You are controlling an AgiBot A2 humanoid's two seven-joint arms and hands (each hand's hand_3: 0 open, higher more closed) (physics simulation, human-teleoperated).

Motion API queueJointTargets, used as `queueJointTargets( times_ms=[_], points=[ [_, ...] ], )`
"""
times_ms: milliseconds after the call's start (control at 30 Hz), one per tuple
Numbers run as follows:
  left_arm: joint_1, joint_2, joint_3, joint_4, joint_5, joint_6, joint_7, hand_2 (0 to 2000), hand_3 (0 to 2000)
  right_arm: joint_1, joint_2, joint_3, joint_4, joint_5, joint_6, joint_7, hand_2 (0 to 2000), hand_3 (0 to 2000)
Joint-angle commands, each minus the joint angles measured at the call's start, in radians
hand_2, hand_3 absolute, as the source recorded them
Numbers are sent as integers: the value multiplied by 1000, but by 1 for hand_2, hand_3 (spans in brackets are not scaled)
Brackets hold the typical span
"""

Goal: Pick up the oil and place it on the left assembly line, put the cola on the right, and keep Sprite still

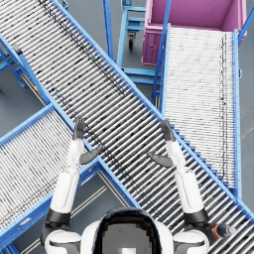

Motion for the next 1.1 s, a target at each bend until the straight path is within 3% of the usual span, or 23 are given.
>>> queueJointTargets(
  times_ms=[33,1100],
  points=[
    [0,0,0,0,0,0,0,0,0,0,0,0,0,0,0,0,0,0],
    [0,0,0,0,0,0,0,0,0,0,0,0,0,0,0,0,0,0]
  ],
)
